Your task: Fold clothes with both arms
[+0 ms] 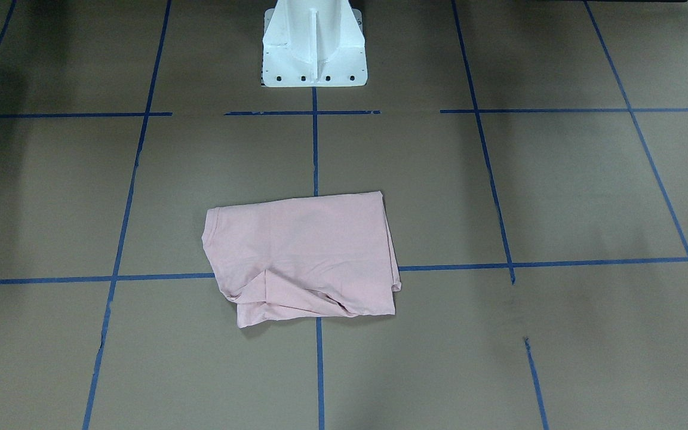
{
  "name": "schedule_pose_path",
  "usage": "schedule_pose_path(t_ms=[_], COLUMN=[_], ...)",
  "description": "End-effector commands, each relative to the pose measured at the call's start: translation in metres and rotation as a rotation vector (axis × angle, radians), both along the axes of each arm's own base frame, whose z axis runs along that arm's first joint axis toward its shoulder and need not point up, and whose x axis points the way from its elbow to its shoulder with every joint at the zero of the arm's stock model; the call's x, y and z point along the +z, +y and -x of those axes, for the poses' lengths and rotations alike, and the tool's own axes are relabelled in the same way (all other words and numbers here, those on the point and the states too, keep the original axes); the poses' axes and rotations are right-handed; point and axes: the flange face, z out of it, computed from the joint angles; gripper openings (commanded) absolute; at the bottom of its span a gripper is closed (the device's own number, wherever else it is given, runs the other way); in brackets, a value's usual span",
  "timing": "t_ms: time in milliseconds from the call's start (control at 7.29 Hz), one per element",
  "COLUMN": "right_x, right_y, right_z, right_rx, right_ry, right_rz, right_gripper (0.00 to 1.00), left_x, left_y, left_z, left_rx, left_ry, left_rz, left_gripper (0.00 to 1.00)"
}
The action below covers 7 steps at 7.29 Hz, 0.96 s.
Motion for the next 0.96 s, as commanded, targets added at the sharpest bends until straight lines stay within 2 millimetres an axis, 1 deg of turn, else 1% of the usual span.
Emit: schedule_pose_path(t_ms=[0, 137, 275, 412, 824], right_x=[0.005, 0.006, 0.005, 0.001, 0.001], right_y=[0.002, 0.002, 0.000, 0.000, -0.003], right_z=[0.000, 0.000, 0.000, 0.000, 0.000], right_rx=[0.000, 0.004, 0.004, 0.004, 0.010], right_ry=[0.003, 0.000, -0.001, -0.002, -0.001], right_rz=[0.007, 0.011, 0.010, 0.002, 0.006], right_gripper=[1.00, 1.00, 1.00, 1.00, 1.00], left_x=[0.000, -0.005, -0.006, -0.012, -0.013], left_y=[-0.001, -0.001, -0.001, -0.007, -0.009], left_z=[0.000, 0.000, 0.000, 0.000, -0.001], left_rx=[0.000, 0.000, 0.000, 0.000, 0.001], left_ry=[0.003, 0.001, 0.004, 0.003, 0.006], left_rz=[-0.002, -0.011, -0.014, -0.025, -0.029], left_gripper=[1.00, 1.00, 1.00, 1.00, 1.00])
